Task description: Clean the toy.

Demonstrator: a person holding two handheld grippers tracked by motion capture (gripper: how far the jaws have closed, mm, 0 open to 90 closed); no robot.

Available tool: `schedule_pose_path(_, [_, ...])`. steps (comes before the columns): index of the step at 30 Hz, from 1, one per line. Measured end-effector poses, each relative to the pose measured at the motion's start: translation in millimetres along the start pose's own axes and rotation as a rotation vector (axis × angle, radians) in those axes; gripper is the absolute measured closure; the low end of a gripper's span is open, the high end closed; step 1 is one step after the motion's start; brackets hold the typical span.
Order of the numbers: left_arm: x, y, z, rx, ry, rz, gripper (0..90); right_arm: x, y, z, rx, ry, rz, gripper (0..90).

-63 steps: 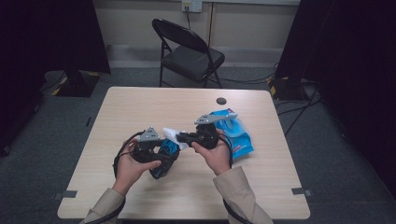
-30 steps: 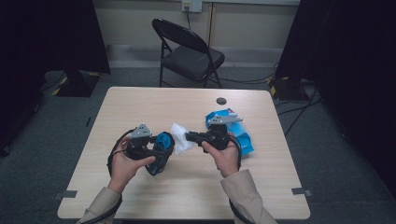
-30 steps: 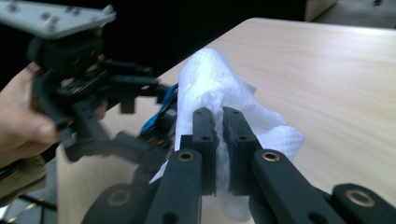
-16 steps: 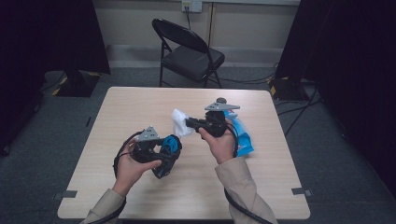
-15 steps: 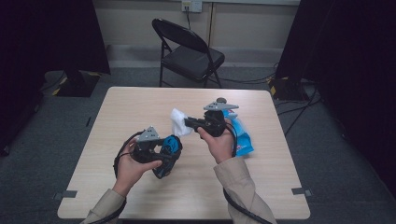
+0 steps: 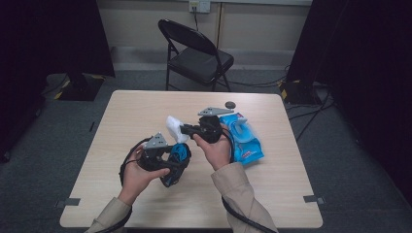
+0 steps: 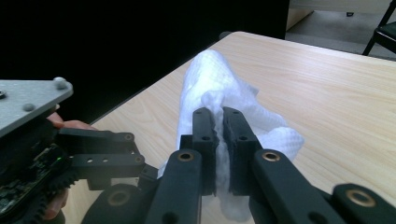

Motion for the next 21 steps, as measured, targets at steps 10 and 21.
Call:
schedule_pose_path(10, [0.7, 0.8, -0.3, 0.005, -0.002, -0.001, 24.5, 11.9, -1.6, 10.0, -0.001, -0.062, -0.026, 85.4])
schedule_pose_path(21, [1.1, -0.5, 0.6, 0.008, -0.016, -0.008, 24.5, 16.2, -2.6, 13.7, 0.004, -0.101, -0.052, 85.3])
Point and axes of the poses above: each handheld gripper's, and its own axes: x roughly forward along the jaws, z roughly out of its underside, y roughly to its right, the point moved 1 cm from there along x, roughly forward along the jaws, and after that the axes turned 10 degrees about -z, right-handed, at the moved point
